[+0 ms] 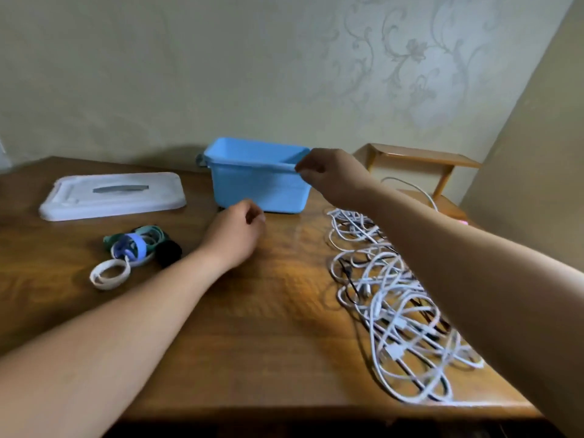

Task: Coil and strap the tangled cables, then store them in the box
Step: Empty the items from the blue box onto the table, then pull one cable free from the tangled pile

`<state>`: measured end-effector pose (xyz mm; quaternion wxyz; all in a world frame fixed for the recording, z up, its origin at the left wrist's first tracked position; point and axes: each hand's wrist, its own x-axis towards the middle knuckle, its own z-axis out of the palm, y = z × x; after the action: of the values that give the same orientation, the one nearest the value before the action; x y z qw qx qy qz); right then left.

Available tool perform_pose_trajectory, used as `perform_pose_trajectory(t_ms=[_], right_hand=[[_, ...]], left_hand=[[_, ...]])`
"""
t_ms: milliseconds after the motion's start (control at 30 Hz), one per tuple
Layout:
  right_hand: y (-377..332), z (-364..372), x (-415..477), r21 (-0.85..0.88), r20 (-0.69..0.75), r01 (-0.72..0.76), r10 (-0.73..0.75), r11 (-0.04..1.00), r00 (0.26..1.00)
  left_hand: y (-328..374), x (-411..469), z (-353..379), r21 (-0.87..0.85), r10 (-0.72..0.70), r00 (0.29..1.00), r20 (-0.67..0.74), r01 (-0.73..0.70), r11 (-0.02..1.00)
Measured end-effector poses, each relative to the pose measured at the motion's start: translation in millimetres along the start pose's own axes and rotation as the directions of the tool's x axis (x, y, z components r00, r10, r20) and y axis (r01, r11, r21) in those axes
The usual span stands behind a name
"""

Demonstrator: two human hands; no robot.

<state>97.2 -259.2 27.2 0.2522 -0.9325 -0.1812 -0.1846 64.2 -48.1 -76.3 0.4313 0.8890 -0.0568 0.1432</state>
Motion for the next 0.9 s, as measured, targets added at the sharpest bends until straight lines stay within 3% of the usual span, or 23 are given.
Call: perform_pose_trajectory(t_ms=[100, 233, 433, 533, 633, 900], right_hand=[[18, -25, -32, -0.002, -0.053, -0.055, 0.055, 0.998, 0.997], [37, -53, -84, 0.063, -0.106, -0.114, 0.12, 0.992, 0.987], [44, -68, -165, 0.072, -0.157, -0.105, 0.115, 0.992, 0.981], [43, -53, -202, -0.015, -0.201, -0.01, 0.007, 1.0, 0.98], [48, -23, -225, -0.215, -0.146, 0.033, -0.066, 0.976, 0.987], [79, 24, -162, -0.356, -0.057, -0.077, 0.061, 0.931, 0.996]], left_hand=[[23, -19, 3, 0.081, 0.045, 0.997, 0.069, -0.051, 0.995], [64, -76, 18, 0.057, 0.126, 0.982, 0.142, -0.135, 0.989], [105, -137, 55, 0.265, 0.155, 0.882, 0.445, -0.295, 0.918], [106, -132, 65, 0.312, 0.161, 0.892, 0.423, -0.31, 0.898], [94, -114, 68, 0.321, 0.131, 0.901, 0.414, -0.279, 0.905], [75, -51, 66, 0.409, 0.084, 0.952, 0.295, -0.205, 0.889]])
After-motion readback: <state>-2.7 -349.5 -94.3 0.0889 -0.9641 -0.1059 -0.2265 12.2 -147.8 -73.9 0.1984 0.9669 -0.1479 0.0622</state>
